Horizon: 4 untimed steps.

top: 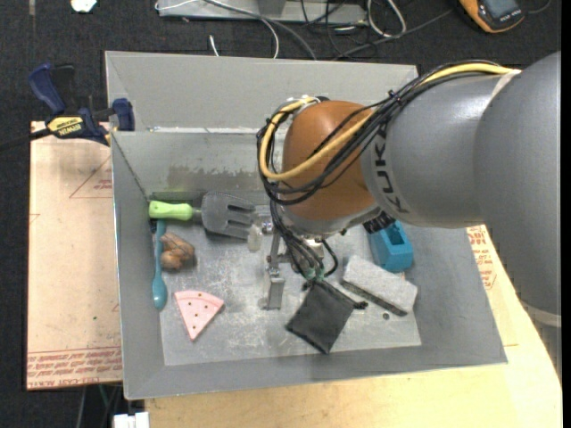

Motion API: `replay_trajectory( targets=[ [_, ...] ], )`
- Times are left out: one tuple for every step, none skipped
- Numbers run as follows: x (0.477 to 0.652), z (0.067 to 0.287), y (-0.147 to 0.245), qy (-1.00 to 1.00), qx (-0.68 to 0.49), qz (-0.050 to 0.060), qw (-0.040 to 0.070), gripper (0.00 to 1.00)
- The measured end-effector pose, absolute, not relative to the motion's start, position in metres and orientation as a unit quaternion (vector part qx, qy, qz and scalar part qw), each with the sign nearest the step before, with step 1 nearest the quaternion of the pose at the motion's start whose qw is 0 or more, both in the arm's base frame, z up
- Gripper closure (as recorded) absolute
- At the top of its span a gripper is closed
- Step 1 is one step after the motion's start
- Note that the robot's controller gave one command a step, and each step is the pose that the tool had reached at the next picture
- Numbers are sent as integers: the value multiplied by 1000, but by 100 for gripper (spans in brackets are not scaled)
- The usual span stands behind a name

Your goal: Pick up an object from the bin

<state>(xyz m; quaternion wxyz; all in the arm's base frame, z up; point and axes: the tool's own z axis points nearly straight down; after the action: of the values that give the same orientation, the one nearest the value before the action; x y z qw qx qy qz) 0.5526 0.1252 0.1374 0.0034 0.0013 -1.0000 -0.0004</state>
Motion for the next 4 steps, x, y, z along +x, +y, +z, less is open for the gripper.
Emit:
replay_trajectory(
  targets=[
    [555, 141, 125, -1000, 0, -1, 0, 0],
    [506, 144, 86, -1000, 31, -1, 1, 0],
    [510, 145, 45, -1000, 12, -2, -2, 0],
    [514, 157, 15, -999, 45, -2, 0, 0]
  ],
)
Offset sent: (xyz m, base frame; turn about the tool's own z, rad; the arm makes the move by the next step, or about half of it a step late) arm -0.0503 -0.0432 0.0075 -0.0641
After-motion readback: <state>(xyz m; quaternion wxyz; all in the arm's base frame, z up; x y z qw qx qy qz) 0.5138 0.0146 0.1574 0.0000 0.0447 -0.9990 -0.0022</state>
